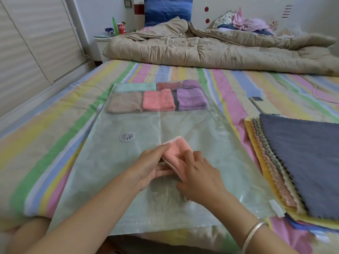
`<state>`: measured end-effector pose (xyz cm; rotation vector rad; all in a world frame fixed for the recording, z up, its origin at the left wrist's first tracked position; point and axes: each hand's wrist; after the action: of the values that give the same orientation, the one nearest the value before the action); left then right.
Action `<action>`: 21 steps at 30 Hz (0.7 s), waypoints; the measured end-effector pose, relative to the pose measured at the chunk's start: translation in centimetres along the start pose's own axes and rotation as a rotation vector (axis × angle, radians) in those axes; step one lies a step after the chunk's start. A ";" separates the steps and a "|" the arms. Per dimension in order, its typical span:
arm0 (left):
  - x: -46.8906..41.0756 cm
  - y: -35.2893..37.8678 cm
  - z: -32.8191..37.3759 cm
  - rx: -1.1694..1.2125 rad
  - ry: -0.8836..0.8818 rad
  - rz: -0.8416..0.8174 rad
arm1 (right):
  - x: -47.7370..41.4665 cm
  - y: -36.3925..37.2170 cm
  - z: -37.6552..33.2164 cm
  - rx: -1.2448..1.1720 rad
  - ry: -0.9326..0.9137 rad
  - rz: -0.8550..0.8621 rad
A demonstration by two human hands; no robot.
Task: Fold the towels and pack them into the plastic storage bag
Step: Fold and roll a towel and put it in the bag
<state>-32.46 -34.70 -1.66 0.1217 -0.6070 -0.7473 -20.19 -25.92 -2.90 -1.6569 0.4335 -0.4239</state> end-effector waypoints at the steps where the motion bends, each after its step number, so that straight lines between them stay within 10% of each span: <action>1: 0.5 -0.4 -0.1 -0.009 0.033 0.019 | -0.1 -0.3 0.4 -0.046 0.005 -0.012; 5: 2.8 -3.3 -2.0 -0.527 0.424 0.098 | 0.0 -1.5 2.5 -0.271 0.077 -0.047; 12: 6.0 -6.5 -4.6 -1.444 0.959 -0.387 | 1.0 -1.8 3.8 -0.462 0.124 -0.025; 21: 7.5 -7.0 -2.9 -1.369 1.172 -0.245 | 3.8 -4.4 2.5 -0.823 -0.211 0.120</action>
<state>-30.71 -45.22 -2.70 -0.6172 1.0973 -1.0256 -15.46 -25.21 1.25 -2.4214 0.5881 0.0481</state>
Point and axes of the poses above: each hand's wrist, its own x-axis away from the middle knuckle, its own y-axis out of the palm, z = x × y, and after that the axes turned 7 degrees about x, right-handed
